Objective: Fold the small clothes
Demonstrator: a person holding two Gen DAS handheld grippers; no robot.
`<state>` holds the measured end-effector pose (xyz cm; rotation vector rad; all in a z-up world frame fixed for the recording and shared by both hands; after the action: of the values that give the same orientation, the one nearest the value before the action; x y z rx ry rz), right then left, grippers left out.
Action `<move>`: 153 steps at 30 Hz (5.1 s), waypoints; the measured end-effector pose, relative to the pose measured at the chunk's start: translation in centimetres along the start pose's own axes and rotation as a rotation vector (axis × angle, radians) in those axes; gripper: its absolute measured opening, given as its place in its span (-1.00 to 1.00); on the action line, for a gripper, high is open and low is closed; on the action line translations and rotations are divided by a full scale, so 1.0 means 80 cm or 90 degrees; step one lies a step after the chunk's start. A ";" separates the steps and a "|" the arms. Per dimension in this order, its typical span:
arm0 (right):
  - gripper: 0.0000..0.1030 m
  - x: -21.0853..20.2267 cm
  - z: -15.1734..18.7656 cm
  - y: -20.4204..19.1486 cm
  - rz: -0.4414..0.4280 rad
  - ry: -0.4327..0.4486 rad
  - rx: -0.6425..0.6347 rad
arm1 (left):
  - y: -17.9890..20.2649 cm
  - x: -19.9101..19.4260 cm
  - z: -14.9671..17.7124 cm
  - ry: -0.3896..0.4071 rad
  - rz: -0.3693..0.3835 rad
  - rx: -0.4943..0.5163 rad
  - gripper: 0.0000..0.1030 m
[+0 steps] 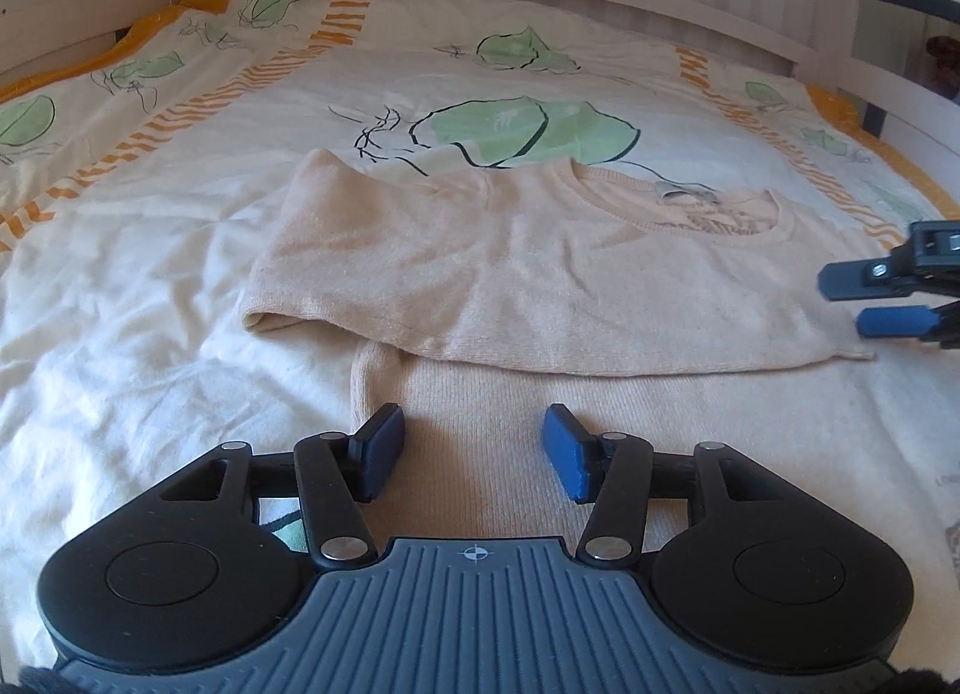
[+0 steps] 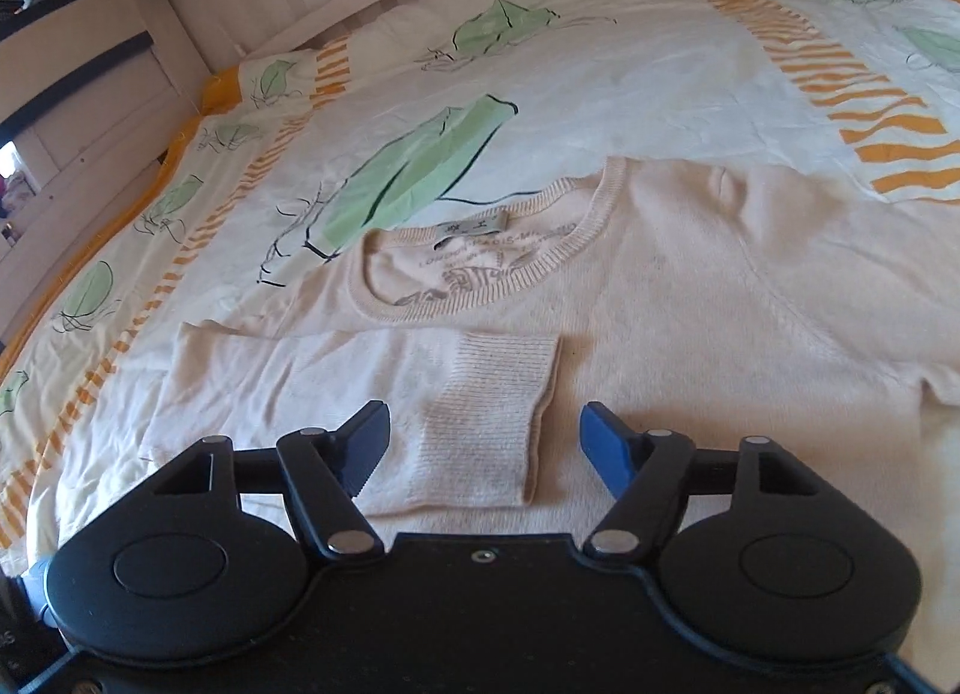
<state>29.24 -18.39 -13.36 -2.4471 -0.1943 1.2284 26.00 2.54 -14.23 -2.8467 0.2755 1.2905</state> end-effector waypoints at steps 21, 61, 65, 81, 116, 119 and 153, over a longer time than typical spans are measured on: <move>-0.80 -0.050 -0.034 0.055 0.101 0.034 -0.026 | 0.002 0.002 -0.001 -0.001 -0.003 0.006 0.02; 0.49 -0.089 -0.010 0.067 0.150 0.106 -0.069 | -0.118 -0.010 -0.052 -0.057 -0.132 -0.153 0.08; 0.62 -0.078 0.011 0.038 0.130 0.098 -0.103 | -0.099 -0.028 -0.076 -0.013 -0.106 -0.138 0.09; 1.00 -0.025 0.065 0.018 0.135 0.064 -0.173 | -0.091 0.034 -0.068 -0.076 -0.078 -0.100 0.29; 0.98 -0.037 0.056 0.023 0.063 -0.032 -0.217 | 0.074 0.030 -0.035 -0.109 0.011 0.020 0.42; 0.98 -0.069 0.047 0.040 0.029 -0.068 -0.215 | 0.077 0.030 -0.037 -0.124 0.015 0.008 0.42; -0.47 -0.207 0.002 0.339 0.239 0.084 0.325 | 0.098 0.031 -0.019 -0.040 -0.012 0.013 0.49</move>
<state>17.67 -47.97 -12.22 -2.1461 0.5713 1.0805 27.47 -5.71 -14.55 -2.7796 0.2586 1.3621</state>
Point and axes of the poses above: each gripper's, at about its wrist camera, not at the fingertips, and x roughly the way its jaws point, y to its right, z to its underside, the point moved 7 cm from there along x, roughly the way its jaws point, and after that the axes turned 8 degrees about -y, right-handed, at the moved point
